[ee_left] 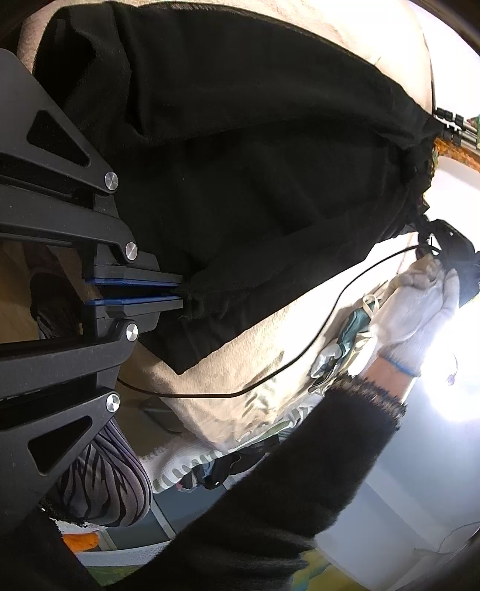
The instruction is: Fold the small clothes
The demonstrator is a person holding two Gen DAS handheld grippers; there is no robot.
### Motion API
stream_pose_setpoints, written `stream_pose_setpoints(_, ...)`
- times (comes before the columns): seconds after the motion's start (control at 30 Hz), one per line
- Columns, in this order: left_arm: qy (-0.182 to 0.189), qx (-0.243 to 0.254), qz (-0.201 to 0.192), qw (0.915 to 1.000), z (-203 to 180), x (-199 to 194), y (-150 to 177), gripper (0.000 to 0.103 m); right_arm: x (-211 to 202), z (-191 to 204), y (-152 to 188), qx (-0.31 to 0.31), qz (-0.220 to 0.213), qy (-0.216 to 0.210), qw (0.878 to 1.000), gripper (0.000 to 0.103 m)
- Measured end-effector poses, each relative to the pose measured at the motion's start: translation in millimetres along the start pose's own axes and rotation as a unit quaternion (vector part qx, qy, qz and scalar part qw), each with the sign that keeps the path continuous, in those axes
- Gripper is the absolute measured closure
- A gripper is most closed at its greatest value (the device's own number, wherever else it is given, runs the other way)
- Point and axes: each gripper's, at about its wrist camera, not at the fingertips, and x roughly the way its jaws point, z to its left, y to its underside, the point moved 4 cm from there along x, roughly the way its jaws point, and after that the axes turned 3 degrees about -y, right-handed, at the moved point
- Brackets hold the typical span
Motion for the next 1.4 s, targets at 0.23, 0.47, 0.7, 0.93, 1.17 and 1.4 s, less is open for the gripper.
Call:
stream_pose_setpoints(0.23, -0.009, -0.004, -0.001, 1.0, 3.4, -3.7, 1.4, 0.1, -4.0, 10.9, -39.0, 0.042, -0.054, -0.034, 0.997, 0.101)
stream_pose_setpoints(0.47, -0.012, -0.004, -0.008, 0.9999, 6.1, -20.1, 4.9, 0.1, -67.7, 5.3, 11.2, 0.0, -0.065, -0.046, 0.997, 0.066)
stream_pose_setpoints(0.7, -0.026, 0.006, -0.025, 0.9993, -0.3, -36.6, 5.7, 0.099, -137.6, -14.4, 115.8, -0.002, -0.069, -0.065, 0.996, 0.066)
stream_pose_setpoints(0.93, -0.033, 0.029, -0.026, 0.9987, -19.7, -24.5, -6.8, 0.099, -185.0, -16.4, 226.4, 0.008, -0.079, -0.083, 0.993, 0.066)
stream_pose_setpoints(1.17, -0.092, 0.086, 0.0, 0.992, -40.6, 12.0, -10.4, 0.073, -193.5, -16.6, 314.9, 0.018, -0.064, -0.083, 0.994, 0.066)
stream_pose_setpoints(1.4, -0.119, 0.084, 0.003, 0.9894, -24.8, 22.3, -3.2, 0.097, -183.7, -11.4, 344.8, 0.015, -0.055, -0.086, 0.995, 0.066)
